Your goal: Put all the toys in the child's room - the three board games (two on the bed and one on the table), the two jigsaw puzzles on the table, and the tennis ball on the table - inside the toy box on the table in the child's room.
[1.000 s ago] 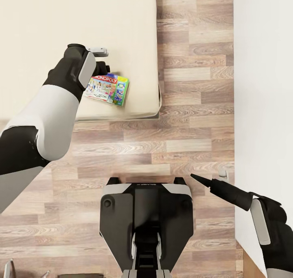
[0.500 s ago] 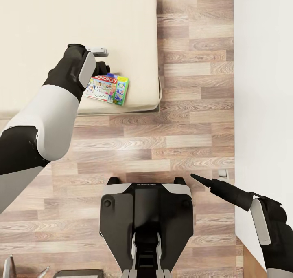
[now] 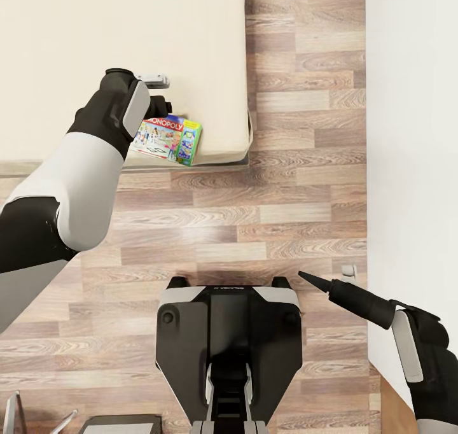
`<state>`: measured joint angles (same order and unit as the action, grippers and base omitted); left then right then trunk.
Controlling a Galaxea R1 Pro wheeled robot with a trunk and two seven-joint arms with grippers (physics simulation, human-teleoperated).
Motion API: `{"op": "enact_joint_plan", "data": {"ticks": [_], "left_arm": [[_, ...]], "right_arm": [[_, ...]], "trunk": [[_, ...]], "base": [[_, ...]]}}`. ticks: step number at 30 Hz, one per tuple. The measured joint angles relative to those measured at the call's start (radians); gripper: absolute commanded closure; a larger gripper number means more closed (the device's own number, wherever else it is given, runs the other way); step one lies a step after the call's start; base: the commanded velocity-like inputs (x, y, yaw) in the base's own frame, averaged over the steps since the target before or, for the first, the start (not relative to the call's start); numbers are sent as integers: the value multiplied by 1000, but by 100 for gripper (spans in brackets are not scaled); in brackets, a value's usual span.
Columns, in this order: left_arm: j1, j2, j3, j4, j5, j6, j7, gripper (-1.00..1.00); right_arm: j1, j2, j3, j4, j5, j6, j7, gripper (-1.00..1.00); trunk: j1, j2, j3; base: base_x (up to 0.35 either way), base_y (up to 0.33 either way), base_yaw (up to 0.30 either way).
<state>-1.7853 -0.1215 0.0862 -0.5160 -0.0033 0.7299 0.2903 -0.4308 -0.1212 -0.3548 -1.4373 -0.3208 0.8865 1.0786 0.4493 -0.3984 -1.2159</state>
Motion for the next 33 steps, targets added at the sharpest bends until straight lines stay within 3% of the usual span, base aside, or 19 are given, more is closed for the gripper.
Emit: {"op": "enact_joint_plan", "data": {"ticks": [33], "left_arm": [[0, 0, -1, 0, 0, -2, 0, -100]], "right_arm": [[0, -3, 1, 0, 0, 0, 1, -100]], "trunk": [[0, 0, 0]], "base": [[-37, 0, 0]]}}
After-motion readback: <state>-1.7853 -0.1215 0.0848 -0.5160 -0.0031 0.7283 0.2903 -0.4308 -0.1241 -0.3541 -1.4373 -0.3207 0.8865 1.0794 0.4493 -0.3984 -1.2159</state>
